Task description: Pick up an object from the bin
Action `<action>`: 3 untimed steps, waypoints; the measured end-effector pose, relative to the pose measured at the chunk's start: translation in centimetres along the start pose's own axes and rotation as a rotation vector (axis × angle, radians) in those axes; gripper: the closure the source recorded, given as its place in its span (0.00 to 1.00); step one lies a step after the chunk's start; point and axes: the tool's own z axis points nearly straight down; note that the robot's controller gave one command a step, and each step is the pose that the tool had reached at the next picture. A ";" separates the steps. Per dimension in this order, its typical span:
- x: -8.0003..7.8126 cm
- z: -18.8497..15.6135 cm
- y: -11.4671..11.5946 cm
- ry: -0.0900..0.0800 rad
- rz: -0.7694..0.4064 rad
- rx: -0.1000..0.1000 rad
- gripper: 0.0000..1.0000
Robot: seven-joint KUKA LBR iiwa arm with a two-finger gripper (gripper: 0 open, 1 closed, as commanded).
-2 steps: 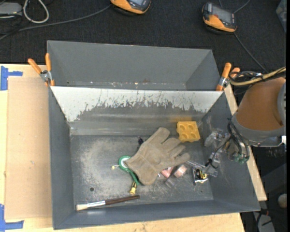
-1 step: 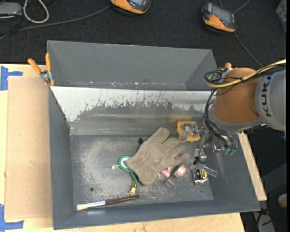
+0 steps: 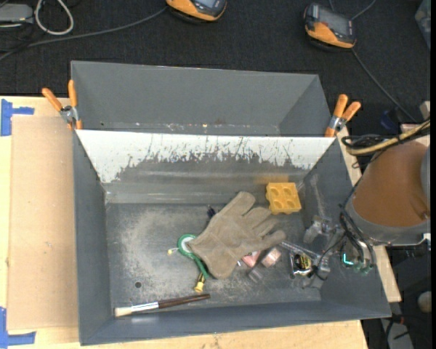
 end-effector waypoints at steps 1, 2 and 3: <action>1.0 -0.4 -1.2 -0.002 0.021 0.000 0.00; 1.7 1.6 -0.2 0.006 0.445 0.001 0.00; 1.3 1.4 -0.6 0.003 0.481 0.002 0.00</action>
Offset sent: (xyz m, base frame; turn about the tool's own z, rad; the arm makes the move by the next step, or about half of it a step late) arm -0.0177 0.0082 -0.0235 0.6349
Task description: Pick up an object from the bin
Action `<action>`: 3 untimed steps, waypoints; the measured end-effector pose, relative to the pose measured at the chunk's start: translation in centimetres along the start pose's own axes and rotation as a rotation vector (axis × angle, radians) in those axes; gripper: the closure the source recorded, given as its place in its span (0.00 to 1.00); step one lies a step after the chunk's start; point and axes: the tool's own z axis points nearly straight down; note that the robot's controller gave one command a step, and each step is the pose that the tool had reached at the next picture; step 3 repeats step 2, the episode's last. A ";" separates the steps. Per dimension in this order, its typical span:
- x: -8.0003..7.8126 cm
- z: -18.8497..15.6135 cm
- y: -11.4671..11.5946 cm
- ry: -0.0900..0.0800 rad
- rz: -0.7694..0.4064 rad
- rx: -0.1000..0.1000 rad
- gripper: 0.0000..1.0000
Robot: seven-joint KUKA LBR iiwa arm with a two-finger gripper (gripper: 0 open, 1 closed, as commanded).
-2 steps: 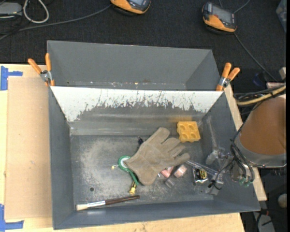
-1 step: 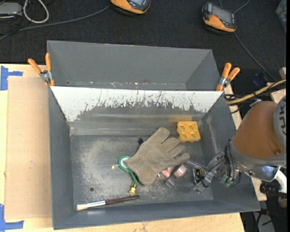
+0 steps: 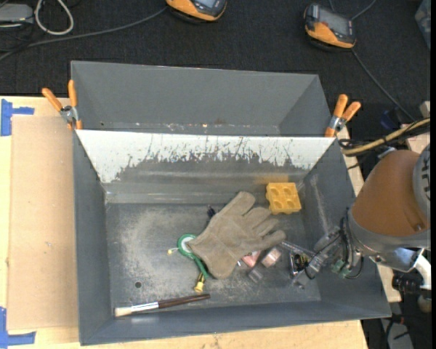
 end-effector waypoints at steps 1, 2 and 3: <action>-0.7 3.4 -0.3 0.006 -0.117 0.001 0.00; -0.6 3.6 0.9 0.000 -0.270 -0.001 1.00; -0.6 3.6 0.9 0.000 -0.270 -0.001 1.00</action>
Offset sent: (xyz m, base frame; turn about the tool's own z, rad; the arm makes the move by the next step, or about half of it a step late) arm 0.0109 0.0020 -0.0358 -0.2683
